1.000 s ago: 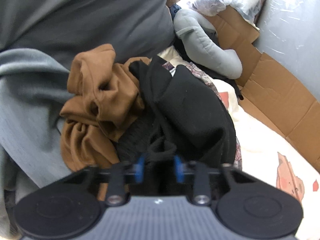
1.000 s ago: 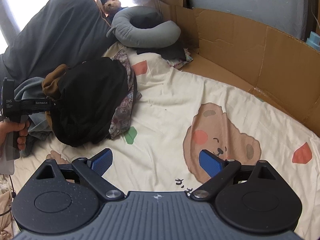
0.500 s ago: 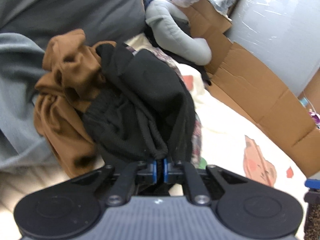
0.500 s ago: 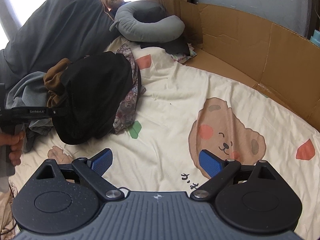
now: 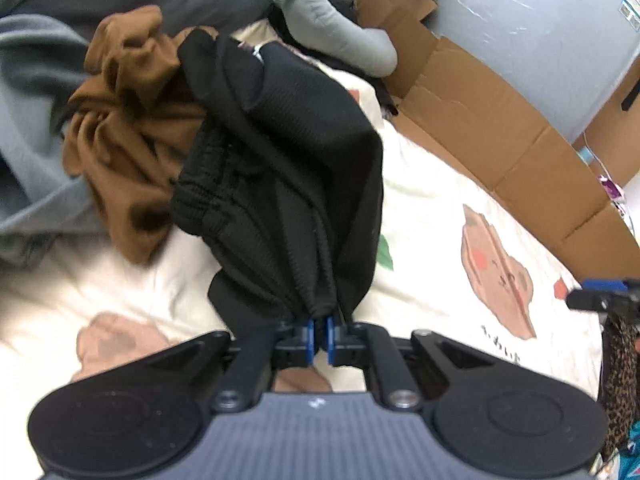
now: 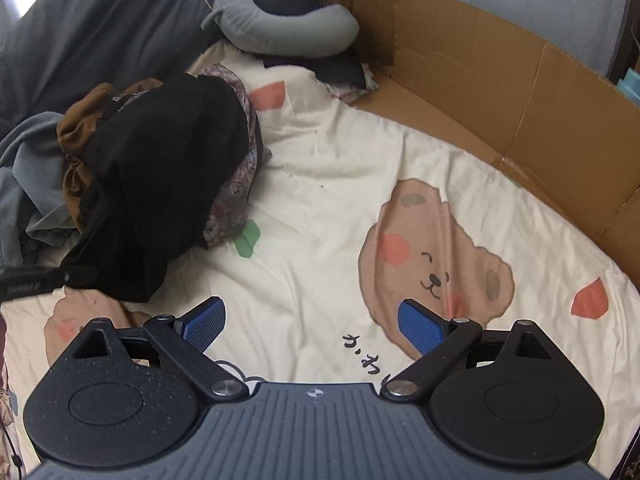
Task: Fold clothes
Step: 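Close the left gripper on the black garment and lift it from the pile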
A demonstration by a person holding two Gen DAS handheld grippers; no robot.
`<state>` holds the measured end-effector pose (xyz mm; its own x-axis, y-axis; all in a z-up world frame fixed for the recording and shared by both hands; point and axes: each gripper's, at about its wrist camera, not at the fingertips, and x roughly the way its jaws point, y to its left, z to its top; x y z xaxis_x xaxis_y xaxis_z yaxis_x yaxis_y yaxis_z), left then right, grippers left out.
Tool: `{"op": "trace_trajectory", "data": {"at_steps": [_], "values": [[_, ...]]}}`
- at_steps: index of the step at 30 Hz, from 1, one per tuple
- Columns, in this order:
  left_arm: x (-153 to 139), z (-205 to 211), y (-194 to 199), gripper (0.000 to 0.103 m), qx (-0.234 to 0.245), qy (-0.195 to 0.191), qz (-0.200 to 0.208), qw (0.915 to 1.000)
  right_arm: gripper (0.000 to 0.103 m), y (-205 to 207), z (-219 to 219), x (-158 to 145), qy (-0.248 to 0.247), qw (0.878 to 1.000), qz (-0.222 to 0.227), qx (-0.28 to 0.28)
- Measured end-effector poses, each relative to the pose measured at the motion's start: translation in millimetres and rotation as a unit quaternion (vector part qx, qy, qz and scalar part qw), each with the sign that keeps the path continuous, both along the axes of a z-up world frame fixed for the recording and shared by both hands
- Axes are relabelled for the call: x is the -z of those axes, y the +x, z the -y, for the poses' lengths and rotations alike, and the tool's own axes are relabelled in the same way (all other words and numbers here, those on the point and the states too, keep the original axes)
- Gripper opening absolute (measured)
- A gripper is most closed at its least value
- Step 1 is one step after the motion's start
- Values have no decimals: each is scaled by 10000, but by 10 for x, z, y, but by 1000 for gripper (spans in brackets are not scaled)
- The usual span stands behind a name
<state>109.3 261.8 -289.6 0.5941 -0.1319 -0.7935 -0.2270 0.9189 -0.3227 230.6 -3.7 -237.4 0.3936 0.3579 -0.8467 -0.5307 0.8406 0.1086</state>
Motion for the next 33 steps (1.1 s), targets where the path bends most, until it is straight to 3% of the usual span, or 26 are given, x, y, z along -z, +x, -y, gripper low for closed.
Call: {"op": "trace_trajectory", "data": {"at_steps": [10, 12, 13, 15, 30, 33], "values": [[80, 60, -275, 8, 74, -220, -400, 9989, 95, 91, -251, 73, -140, 9995, -192, -215], [70, 46, -274, 34, 202, -277, -535, 9980, 95, 122, -317, 72, -163, 9993, -204, -258], [32, 17, -270, 40, 157, -224, -477, 9985, 95, 136, -348, 71, -167, 9993, -212, -276], [-59, -49, -264, 64, 19, -82, -306, 9995, 95, 160, -398, 72, -159, 9991, -225, -308], [-332, -610, 380, 71, -657, 409, 497, 9958, 95, 261, -644, 37, 30, 9980, -235, -580], [-376, -747, 532, 71, -882, 291, 631, 9937, 95, 268, -680, 28, 59, 9978, -232, -612]]}}
